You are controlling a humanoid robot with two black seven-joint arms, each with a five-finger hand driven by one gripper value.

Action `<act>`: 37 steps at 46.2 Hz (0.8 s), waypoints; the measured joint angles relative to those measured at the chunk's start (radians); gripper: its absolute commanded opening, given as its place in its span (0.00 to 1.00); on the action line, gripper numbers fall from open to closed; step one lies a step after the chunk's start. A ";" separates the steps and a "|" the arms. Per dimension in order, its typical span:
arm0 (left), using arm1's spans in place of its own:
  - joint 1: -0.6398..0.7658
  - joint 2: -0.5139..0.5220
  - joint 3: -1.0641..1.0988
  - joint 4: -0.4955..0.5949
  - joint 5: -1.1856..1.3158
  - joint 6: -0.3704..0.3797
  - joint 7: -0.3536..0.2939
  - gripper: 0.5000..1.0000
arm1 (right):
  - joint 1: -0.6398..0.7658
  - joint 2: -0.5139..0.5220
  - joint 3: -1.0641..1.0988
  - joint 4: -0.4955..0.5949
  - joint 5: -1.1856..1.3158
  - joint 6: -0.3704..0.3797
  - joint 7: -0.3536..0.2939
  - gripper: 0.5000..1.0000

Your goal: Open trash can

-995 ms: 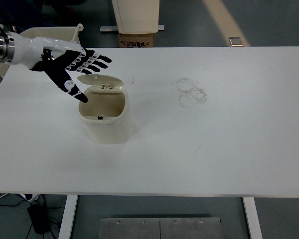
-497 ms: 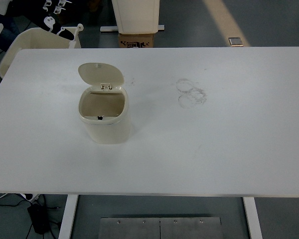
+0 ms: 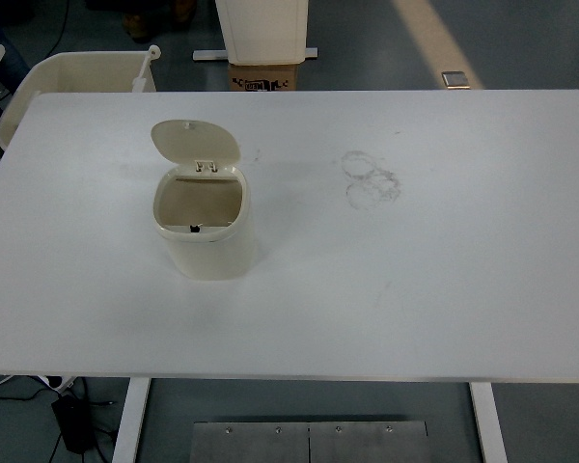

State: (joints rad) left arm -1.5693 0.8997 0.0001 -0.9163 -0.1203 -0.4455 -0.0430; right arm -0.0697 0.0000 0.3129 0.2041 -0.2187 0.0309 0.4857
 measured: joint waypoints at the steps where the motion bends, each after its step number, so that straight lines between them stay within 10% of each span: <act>1: 0.022 -0.001 -0.016 0.014 -0.033 0.008 -0.004 1.00 | 0.000 0.000 0.000 0.000 0.000 0.000 0.000 0.98; 37: 0.727 -0.131 -0.548 0.252 -0.256 0.075 -0.151 1.00 | -0.007 0.000 0.000 0.000 0.001 0.000 -0.001 0.98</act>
State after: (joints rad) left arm -0.8427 0.7689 -0.5477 -0.6642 -0.3764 -0.3706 -0.1939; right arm -0.0770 0.0003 0.3131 0.2042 -0.2180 0.0308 0.4845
